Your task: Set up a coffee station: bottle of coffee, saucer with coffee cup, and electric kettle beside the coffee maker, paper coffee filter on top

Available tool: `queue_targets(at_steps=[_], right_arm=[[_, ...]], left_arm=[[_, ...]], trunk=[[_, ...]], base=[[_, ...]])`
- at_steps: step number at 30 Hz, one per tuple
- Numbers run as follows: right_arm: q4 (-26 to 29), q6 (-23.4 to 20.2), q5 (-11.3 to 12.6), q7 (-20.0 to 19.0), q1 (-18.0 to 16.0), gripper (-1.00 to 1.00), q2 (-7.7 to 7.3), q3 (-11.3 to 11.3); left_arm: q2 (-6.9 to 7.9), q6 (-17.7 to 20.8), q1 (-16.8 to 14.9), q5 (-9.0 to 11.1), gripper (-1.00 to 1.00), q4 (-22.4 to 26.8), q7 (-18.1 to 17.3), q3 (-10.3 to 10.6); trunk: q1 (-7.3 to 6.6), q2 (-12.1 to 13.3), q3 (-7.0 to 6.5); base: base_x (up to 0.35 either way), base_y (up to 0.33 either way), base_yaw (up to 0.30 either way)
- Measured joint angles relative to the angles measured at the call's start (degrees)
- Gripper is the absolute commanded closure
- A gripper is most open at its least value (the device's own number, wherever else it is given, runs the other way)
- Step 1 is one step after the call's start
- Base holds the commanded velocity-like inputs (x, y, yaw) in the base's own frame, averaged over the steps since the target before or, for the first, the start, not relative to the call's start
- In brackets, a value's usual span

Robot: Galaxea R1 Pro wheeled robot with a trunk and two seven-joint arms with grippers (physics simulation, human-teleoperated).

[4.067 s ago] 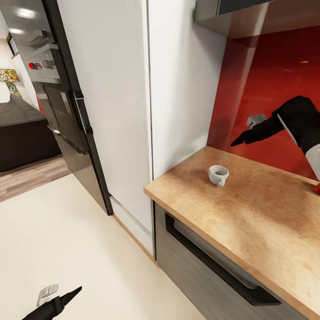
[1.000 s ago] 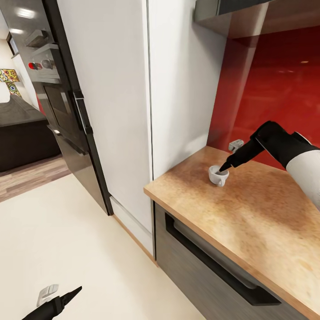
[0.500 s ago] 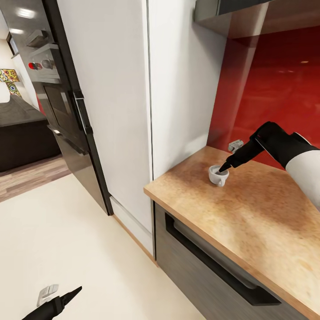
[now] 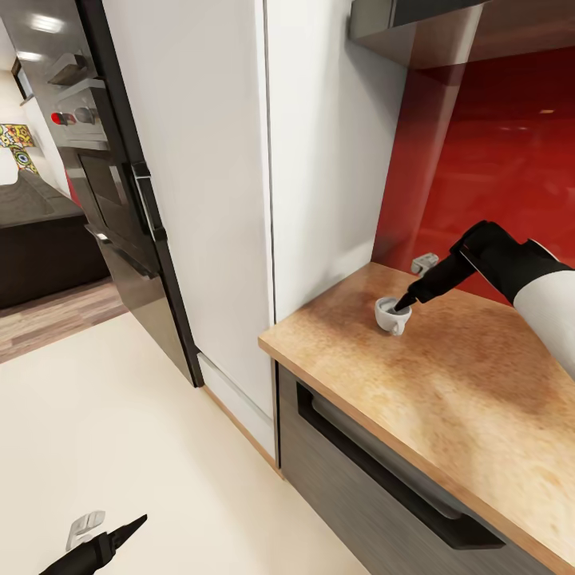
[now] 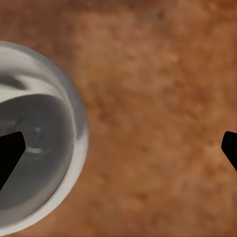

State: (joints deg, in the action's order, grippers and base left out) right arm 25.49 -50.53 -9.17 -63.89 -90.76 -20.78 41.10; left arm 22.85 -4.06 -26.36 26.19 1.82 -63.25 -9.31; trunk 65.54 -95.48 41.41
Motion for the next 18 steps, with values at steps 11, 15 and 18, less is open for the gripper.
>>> queue_targets(at_steps=[11,15,18], right_arm=[[-2.9,4.8,0.0,0.0,0.0,-1.0,0.06,0.1],[-3.0,4.9,0.0,0.0,0.0,-1.0,0.12,0.1],[-3.0,4.9,0.0,0.0,0.0,1.0,0.14,0.1]], left_arm=[[0.0,0.0,0.0,0.0,-1.0,0.0,0.0,0.0],[0.02,0.0,0.0,0.0,-1.0,0.0,0.0,0.0],[0.02,0.0,0.0,0.0,-1.0,0.0,0.0,0.0]], trunk=[[0.0,0.0,0.0],[0.0,0.0,0.0],[0.0,0.0,0.0]], base=[[0.0,0.0,0.0],[0.0,0.0,0.0],[0.0,0.0,0.0]])
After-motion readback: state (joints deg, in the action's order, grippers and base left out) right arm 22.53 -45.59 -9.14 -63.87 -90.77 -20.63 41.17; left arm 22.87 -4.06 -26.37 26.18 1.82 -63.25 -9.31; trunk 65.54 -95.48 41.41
